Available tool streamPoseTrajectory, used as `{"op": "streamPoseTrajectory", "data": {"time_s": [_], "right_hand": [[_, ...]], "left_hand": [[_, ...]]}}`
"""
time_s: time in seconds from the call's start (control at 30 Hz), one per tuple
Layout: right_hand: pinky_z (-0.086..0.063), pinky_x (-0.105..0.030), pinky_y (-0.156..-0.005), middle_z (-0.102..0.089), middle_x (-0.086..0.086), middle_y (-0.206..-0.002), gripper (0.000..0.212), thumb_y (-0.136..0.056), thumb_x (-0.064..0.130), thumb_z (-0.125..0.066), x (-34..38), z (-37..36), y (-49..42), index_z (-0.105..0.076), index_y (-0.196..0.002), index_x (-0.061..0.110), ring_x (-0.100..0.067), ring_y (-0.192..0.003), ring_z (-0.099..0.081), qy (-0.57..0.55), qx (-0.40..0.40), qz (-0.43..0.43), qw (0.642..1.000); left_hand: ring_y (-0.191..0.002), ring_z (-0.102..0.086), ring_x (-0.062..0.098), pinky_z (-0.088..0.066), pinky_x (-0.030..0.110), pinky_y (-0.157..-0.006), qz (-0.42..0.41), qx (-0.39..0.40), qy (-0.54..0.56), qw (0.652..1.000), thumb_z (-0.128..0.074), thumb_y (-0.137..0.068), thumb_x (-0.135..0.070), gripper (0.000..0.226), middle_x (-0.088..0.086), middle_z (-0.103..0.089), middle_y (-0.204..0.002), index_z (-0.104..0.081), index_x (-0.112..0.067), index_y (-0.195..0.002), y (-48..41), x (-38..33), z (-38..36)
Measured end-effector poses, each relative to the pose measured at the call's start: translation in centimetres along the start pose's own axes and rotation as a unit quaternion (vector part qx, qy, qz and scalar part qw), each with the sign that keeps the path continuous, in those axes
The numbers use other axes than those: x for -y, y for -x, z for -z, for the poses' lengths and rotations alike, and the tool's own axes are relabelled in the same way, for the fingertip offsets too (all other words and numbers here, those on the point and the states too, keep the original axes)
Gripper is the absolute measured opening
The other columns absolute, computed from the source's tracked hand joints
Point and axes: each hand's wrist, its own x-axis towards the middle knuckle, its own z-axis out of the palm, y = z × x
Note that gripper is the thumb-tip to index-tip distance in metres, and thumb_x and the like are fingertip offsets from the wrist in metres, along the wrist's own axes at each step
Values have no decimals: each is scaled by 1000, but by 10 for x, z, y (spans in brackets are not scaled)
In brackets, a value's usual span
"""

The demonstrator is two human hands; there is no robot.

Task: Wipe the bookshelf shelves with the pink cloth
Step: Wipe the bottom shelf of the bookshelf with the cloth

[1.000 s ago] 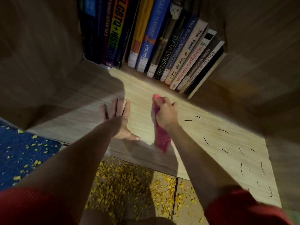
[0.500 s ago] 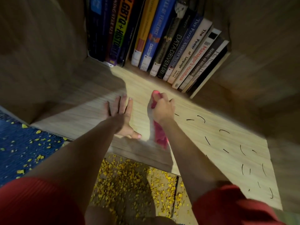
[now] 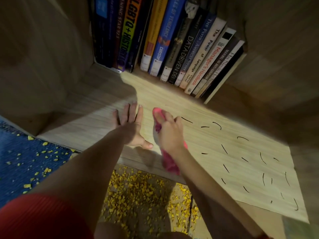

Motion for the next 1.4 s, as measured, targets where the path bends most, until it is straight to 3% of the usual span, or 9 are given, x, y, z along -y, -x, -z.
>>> {"op": "streamPoseTrajectory", "data": {"time_s": [0.07,0.27,0.43,0.6,0.73,0.9,1.03,1.2,1.4], "right_hand": [[-39,-39,-88,-42,3,-142,48,-92,23,-47,-5,7,12,-42,-139,30,-32,-109,-41,4,-9,30,999],[-33,-37,-93,-43,-2,-137,36,-96,18,-39,-3,32,-40,-47,-131,20,-32,-113,-35,-42,36,-108,993],[-38,-38,-90,-42,4,-139,44,-95,25,-43,-12,21,5,-43,-139,30,-29,-110,-36,28,20,10,999],[-34,-41,-94,-45,-1,-132,33,-95,19,-39,-10,30,-45,-50,-126,20,-34,-117,-35,-18,31,-121,992],[-39,-40,-92,-46,-1,-134,36,-96,25,-41,0,17,-18,-49,-129,17,-31,-106,-39,19,18,-13,1000],[-34,-37,-94,-42,-3,-133,36,-97,19,-38,-17,30,-40,-44,-132,19,-32,-114,-36,4,42,-131,990],[-36,-37,-87,-47,-4,-133,39,-96,25,-40,5,13,-11,-46,-134,18,-31,-104,-43,39,27,23,999],[-37,-38,-95,-41,-4,-135,41,-96,18,-37,-16,32,-20,-41,-137,19,-33,-114,-37,-15,48,-110,993],[-37,-39,-88,-39,-2,-140,56,-87,34,-28,-14,3,62,-34,-142,32,-35,-108,-46,4,59,-14,998]], "left_hand": [[-133,38,31,20,55,-109,-2,1,-1,1000,-65,-69,-68,134,13,47,-141,37,-14,-138,-1,0,0],[-133,37,32,20,55,-107,6,-1,-18,1000,-65,-66,-71,138,13,47,-141,39,-12,-136,-5,2,-1],[-134,37,31,20,55,-107,11,2,-17,1000,-64,-67,-71,137,12,47,-141,38,-12,-137,-5,0,-1],[-133,38,31,20,56,-107,4,3,-15,1000,-65,-67,-70,137,12,48,-140,39,-11,-136,-4,1,1],[-134,37,31,19,55,-108,5,1,-14,1000,-65,-68,-68,136,12,45,-142,37,-10,-138,-2,0,-1],[-133,39,31,20,55,-106,2,2,-8,1000,-65,-68,-68,136,13,47,-141,38,-11,-137,-2,1,2],[-134,38,30,20,54,-107,2,-8,-2,1000,-65,-68,-68,135,12,45,-143,35,-11,-139,-2,1,-1],[-133,39,29,23,53,-105,-11,-15,23,1000,-66,-71,-64,132,12,44,-143,34,-12,-140,-2,2,0],[-135,35,29,21,53,-106,-25,-43,40,998,-68,-71,-61,129,12,39,-147,28,-16,-144,3,4,-4]]}}
